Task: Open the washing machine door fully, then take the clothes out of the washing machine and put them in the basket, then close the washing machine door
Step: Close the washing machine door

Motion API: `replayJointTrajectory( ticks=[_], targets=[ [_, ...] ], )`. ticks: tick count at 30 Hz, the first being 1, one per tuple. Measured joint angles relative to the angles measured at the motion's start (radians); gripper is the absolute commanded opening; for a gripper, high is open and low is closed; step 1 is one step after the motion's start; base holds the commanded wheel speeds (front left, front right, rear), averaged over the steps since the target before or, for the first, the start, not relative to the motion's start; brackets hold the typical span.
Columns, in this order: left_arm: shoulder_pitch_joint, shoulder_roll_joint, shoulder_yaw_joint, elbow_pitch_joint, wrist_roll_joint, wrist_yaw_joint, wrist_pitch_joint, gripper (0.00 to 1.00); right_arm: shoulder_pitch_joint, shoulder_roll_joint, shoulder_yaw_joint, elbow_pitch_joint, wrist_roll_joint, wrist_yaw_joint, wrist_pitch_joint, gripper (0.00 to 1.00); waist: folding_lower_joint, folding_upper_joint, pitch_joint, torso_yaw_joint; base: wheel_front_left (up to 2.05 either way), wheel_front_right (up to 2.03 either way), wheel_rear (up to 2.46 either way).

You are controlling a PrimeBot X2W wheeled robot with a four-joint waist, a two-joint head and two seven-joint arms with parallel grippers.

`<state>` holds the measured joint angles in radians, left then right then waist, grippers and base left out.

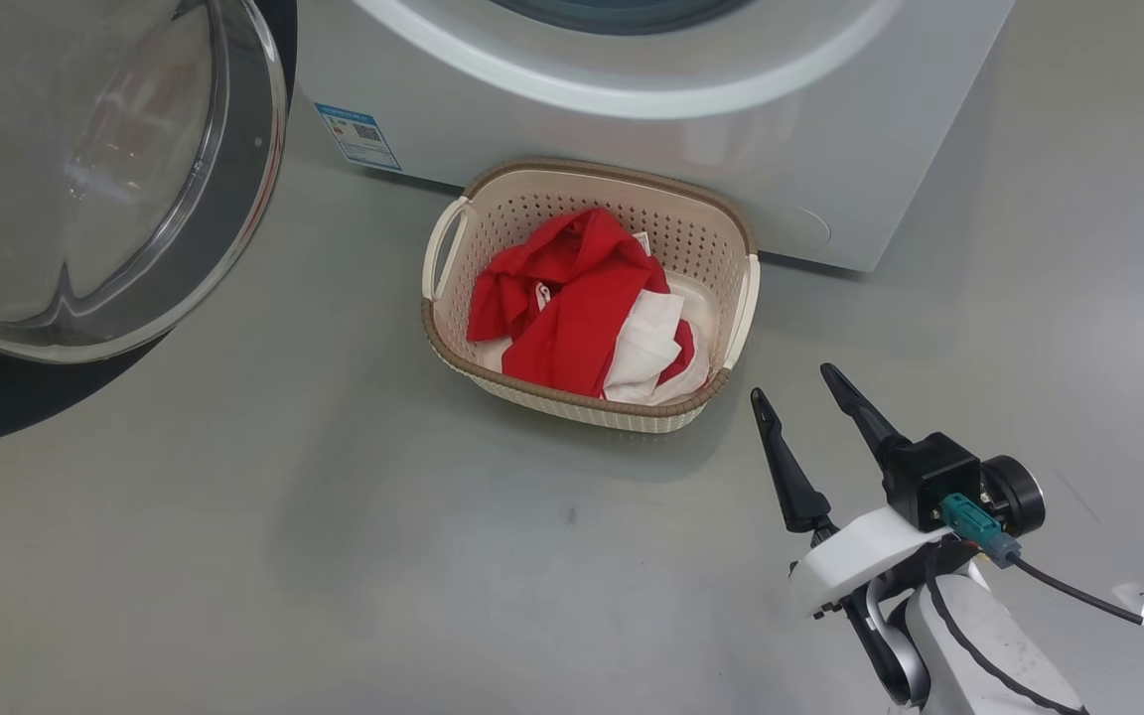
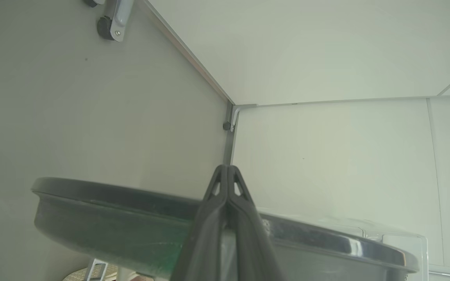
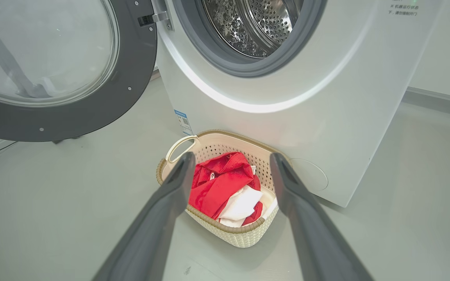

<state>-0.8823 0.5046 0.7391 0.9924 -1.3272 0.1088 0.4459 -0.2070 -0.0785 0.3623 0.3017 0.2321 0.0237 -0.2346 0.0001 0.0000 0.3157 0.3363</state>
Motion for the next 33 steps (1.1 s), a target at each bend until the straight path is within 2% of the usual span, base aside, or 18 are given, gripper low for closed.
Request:
replayJointTrajectory(
  ticks=[4, 17, 33],
  targets=[
    [0.000, -0.004, -0.024, 0.015, 0.008, -0.003, 0.023, 0.00, 0.000, 0.001, 0.000, 0.013, 0.005, 0.000, -0.001, 1.00, 0.0000, 0.0000, -0.013, 0.000, 0.00, 0.00, 0.00],
    [0.006, -0.003, -0.049, 0.051, 0.009, -0.063, 0.108, 0.00, 0.001, 0.007, 0.002, 0.032, 0.019, 0.002, -0.009, 1.00, 0.0000, 0.0000, -0.062, -0.002, 0.00, 0.00, 0.00],
    [0.045, -0.024, -0.070, 0.068, -0.018, -0.166, 0.312, 0.00, 0.013, 0.012, 0.002, 0.041, 0.032, 0.006, -0.010, 1.00, -0.0001, 0.0000, -0.105, 0.004, 0.00, 0.00, 0.00]
  ],
)
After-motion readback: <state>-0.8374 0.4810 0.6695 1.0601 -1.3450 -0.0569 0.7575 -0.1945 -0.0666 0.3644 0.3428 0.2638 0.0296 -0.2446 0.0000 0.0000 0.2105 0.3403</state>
